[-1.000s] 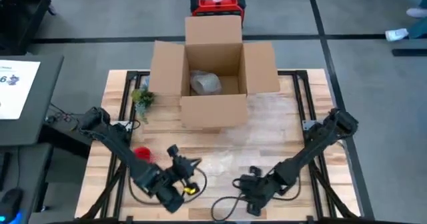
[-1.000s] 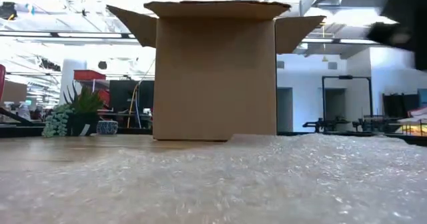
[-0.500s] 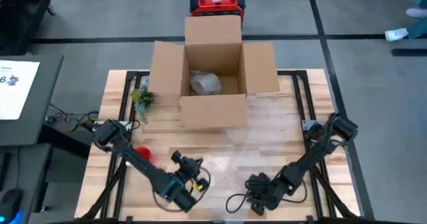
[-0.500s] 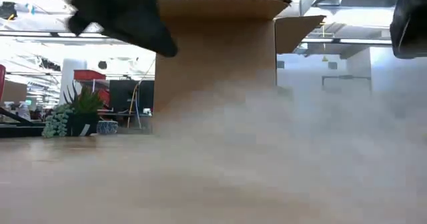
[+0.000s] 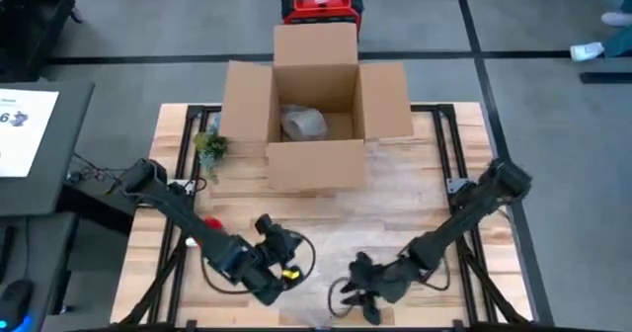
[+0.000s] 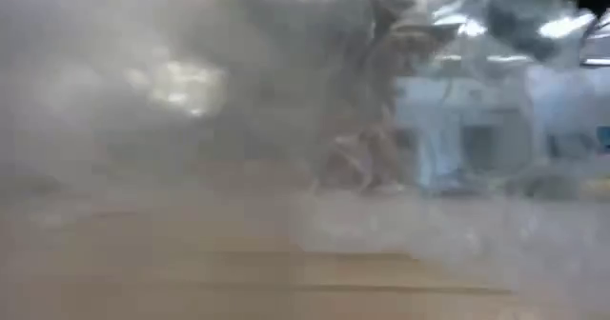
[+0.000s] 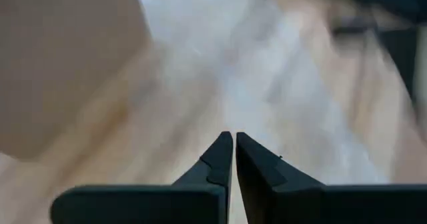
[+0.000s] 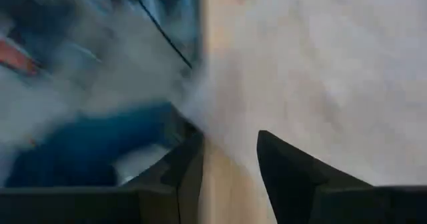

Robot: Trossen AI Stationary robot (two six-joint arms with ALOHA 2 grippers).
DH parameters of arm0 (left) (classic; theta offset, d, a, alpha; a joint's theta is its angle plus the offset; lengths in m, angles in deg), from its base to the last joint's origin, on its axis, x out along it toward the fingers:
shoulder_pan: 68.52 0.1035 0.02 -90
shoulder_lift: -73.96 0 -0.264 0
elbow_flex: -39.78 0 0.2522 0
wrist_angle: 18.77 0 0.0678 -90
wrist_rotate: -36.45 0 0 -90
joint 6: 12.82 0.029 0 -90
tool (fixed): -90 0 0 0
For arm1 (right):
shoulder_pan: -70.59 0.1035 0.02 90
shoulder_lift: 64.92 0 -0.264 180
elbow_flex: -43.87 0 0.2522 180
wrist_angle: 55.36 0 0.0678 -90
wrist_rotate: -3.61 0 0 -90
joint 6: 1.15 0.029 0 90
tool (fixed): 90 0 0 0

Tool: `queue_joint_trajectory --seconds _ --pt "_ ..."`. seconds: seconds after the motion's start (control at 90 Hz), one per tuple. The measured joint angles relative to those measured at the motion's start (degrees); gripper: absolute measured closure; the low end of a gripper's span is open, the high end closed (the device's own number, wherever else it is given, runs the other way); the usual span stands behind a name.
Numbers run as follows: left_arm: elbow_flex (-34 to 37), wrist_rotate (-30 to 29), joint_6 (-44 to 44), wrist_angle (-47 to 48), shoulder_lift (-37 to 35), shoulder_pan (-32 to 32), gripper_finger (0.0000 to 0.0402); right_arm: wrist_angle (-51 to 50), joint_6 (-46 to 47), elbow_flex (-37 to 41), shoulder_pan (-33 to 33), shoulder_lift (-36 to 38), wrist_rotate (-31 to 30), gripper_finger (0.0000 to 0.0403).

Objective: Wrap mug
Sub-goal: Pack the red mug with the bubble wrap

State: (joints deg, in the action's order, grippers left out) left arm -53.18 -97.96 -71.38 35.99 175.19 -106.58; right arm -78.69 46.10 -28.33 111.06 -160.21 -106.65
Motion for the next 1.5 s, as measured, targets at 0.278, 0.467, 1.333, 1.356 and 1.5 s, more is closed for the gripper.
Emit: queue_joint_trajectory --seconds 0.278,0.467,1.333,1.356,1.5 --pt "14.43 11.25 -2.95 -21.89 5.52 -0.22 0.0402 -19.15 15.01 13.03 -5.41 5.35 -2.11 0.0271" --pt "20.19 13.19 -8.89 -20.54 7.71 -0.24 0.0402 -4.12 22.82 22.64 -4.05 3.71 -0.79 0.0271" --pt "8.77 20.91 6.41 -4.35 -10.93 -1.76 0.0402 -21.34 37.83 1.15 16.02 0.29 -14.32 0.0271" --pt "8.59 21.78 6.44 -4.29 -11.44 -2.07 0.0402 -20.75 37.80 1.36 16.02 0.29 -14.52 0.0271" --pt "8.44 34.67 1.63 -1.12 -14.57 -2.50 0.0402 -19.13 35.10 1.72 16.09 0.24 -16.86 0.0271"
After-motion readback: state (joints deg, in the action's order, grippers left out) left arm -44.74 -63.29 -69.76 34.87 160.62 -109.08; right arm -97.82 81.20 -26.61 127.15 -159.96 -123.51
